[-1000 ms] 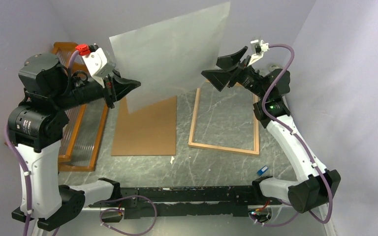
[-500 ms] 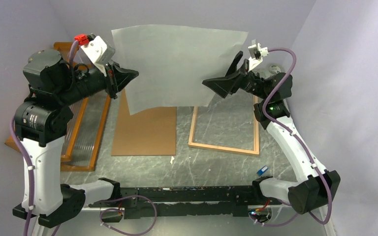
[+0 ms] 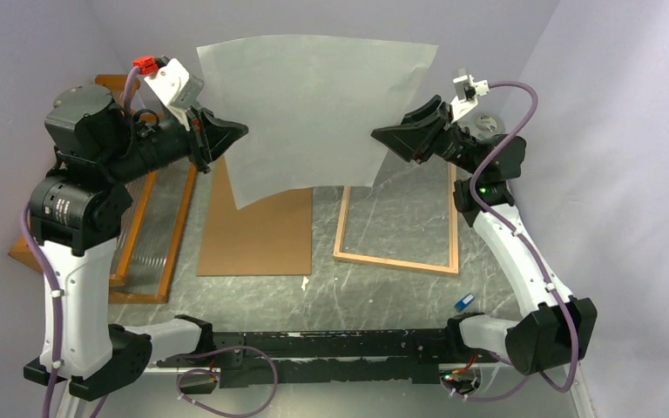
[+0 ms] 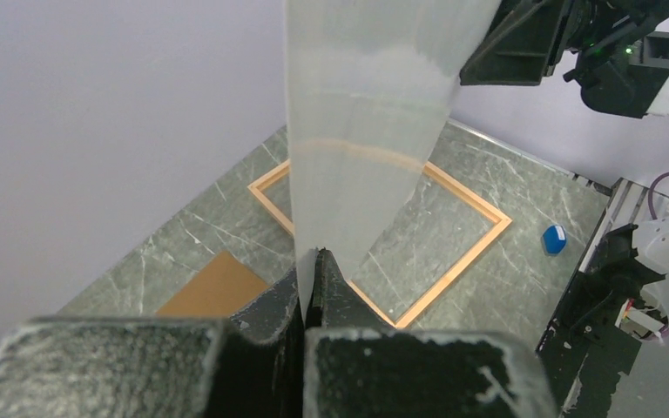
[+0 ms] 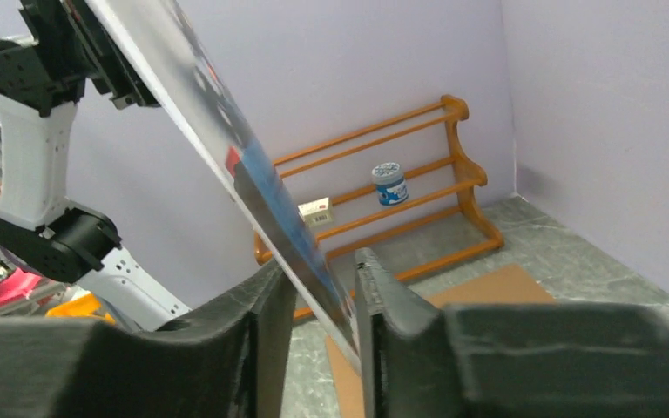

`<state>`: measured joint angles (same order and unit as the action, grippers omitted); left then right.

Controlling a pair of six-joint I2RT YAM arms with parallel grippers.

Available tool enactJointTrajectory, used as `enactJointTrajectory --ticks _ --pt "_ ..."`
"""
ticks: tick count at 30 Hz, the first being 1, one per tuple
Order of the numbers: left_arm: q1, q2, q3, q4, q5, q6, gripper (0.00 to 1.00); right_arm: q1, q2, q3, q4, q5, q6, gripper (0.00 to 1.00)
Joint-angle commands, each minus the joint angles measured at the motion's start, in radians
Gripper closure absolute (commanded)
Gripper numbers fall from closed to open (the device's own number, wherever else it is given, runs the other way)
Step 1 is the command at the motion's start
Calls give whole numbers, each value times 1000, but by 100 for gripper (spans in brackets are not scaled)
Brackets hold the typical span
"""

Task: Put the photo into the frame
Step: Turn over the photo at the center of the board, then place the photo in the photo frame.

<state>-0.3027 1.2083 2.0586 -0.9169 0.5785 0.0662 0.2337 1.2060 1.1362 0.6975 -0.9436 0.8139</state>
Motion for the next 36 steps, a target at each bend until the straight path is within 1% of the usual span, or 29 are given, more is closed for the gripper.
enactJointTrajectory --ticks 1,2,3,4,5,9,10,11,12,14,15,16,21,22,23,25,27,31,32,36 --pt "-1 6 22 57 40 -40 97 -24 29 8 190 -30 149 71" --pt "-1 9 23 56 45 -43 97 -29 38 10 213 -44 185 76" --pt "-1 11 24 54 49 -46 98 -34 46 11 241 -56 213 83" --pt "-1 12 24 55 52 -51 98 -39 55 11 263 -66 238 95" --pt "-1 14 23 55 53 -56 98 -43 60 9 285 -73 262 100" --pt "-1 21 8 63 37 -60 97 -60 62 -1 302 -88 292 100" --pt "-1 22 0 68 27 -60 91 -66 60 -3 290 -88 289 100" --pt "-1 22 -9 73 19 -87 78 -71 55 -6 273 -87 284 100" --pt "0 22 -22 81 11 -98 61 -80 52 -7 253 -87 279 100" --pt "-1 19 -62 113 -47 -123 20 -97 45 -11 194 -84 262 100" --pt "-1 23 -77 125 -86 -138 8 -107 42 -15 162 -78 253 100" --pt "-1 32 -85 124 -129 -154 6 -118 36 -23 129 -70 247 100" --pt "0 104 -96 51 -303 -226 6 -171 49 -53 -78 -14 238 100" --pt "0 115 -104 39 -329 -237 6 -179 57 -55 -139 2 233 100" --pt "1 125 -120 32 -356 -250 6 -186 64 -51 -244 16 212 100" --pt "1 137 -164 29 -387 -273 6 -208 73 -54 -399 53 167 100" --pt "1 142 -224 44 -393 -292 6 -258 95 -62 -508 52 129 100" --pt "1 156 -348 84 -343 -323 6 -382 165 -55 -780 51 -77 100" --pt "1 161 -373 95 -325 -336 6 -415 193 -45 -855 38 -146 100" --pt "1 194 -464 159 -212 -401 6 -491 347 67 -1236 97 -469 100"
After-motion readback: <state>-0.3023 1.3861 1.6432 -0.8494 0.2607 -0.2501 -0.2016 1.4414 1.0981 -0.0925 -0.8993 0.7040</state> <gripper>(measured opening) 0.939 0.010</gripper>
